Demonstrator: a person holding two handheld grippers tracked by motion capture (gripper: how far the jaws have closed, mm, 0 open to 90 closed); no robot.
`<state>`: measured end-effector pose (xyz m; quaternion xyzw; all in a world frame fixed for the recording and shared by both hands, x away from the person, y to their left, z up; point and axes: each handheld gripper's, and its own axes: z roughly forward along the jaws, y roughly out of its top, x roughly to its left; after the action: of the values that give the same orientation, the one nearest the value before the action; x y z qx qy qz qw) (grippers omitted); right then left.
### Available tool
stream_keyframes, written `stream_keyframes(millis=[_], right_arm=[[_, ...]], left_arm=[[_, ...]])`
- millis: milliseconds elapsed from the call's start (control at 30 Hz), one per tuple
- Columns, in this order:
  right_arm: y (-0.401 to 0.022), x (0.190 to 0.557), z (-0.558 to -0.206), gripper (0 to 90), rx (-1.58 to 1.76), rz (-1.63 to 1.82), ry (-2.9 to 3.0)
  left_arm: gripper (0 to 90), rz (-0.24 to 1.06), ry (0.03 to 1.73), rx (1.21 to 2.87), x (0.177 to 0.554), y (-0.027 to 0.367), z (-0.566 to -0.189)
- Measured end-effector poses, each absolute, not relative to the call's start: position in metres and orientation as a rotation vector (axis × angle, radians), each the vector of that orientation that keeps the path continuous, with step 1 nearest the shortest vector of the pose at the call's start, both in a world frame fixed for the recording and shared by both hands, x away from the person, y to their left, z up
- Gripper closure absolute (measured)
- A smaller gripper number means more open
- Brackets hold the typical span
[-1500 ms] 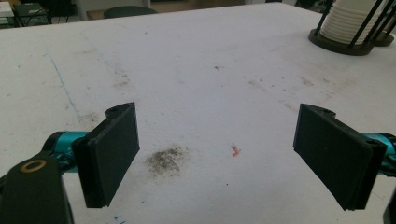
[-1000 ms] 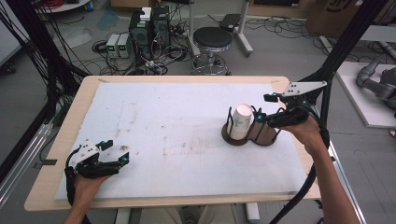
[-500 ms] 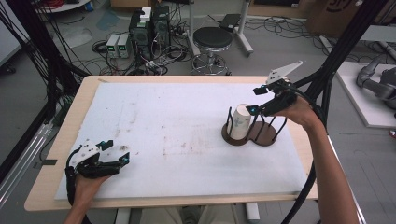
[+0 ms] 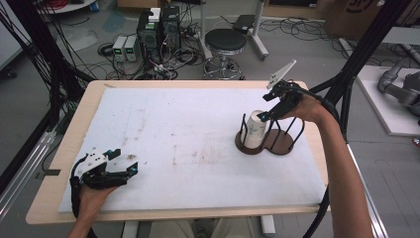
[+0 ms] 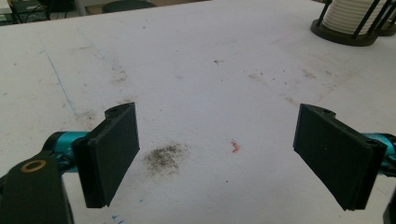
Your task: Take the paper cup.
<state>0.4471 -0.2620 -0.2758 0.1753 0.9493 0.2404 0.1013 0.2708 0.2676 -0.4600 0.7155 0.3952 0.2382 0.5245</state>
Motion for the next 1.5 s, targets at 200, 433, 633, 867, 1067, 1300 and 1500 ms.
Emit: stream_keyframes(millis=[200, 433, 633, 867, 1067, 1300, 1500], right_arm=[[-0.253, 0.453, -0.286, 18.0, 0.504, 0.634, 2.859], [-0.247, 0.457, -0.296, 18.0, 0.485, 0.573, 2.909], [-0.242, 0.457, -0.300, 18.1, 0.470, 0.546, 2.931], [-0.242, 0.457, -0.304, 18.1, 0.473, 0.496, 2.950], [-0.244, 0.459, -0.306, 18.4, 0.483, 0.485, 2.959], [-0.241, 0.461, -0.308, 29.4, 0.475, 0.461, 2.979], [-0.240, 0.461, -0.309, 32.8, 0.466, 0.459, 2.989]], left_arm=[[14.2, 0.575, 0.944, 1.713, 0.270, 0.267, -0.460], [14.2, 0.569, 0.945, 1.719, 0.271, 0.267, -0.460], [14.2, 0.572, 0.941, 1.719, 0.270, 0.267, -0.460], [14.2, 0.571, 0.939, 1.719, 0.270, 0.267, -0.460], [14.2, 0.572, 0.939, 1.719, 0.270, 0.267, -0.460], [14.2, 0.573, 0.939, 1.719, 0.270, 0.267, -0.460], [14.2, 0.574, 0.939, 1.719, 0.270, 0.267, -0.460]])
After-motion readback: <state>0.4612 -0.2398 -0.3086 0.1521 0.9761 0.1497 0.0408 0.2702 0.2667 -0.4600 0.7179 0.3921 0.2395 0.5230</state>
